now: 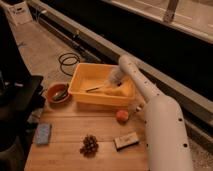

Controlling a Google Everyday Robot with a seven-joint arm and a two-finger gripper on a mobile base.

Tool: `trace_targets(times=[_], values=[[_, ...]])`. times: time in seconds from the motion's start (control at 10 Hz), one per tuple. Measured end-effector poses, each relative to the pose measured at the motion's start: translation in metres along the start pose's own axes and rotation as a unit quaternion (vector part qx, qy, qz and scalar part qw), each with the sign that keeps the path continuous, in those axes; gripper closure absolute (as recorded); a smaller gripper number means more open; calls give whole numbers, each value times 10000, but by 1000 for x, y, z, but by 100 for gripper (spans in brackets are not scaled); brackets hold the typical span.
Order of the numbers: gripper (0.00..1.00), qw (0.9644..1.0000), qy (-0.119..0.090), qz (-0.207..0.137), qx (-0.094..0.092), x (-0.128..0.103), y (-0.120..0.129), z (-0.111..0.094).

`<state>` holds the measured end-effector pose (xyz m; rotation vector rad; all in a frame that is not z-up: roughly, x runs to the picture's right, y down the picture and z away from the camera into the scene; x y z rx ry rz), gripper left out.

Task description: Wipe tray with brush

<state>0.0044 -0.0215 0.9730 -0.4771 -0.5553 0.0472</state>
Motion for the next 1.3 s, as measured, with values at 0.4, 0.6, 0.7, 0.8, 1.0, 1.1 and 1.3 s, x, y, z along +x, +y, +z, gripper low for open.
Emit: trace_targets(times=[0.4,0.6,0.7,0.8,1.0,1.1,1.3], values=[[100,9999,-117,-70,-56,-43,18,16],[100,10000,-21,-24,-33,-37,22,11],[100,10000,45,13,-3,-28,20,6],[100,9999,148,49,35,-11,16,-2],[100,9994,323,86,74,21,5,-15],[100,9992,385,76,100,31,-2,-18],[100,9992,388,42,129,33,-11,-19]])
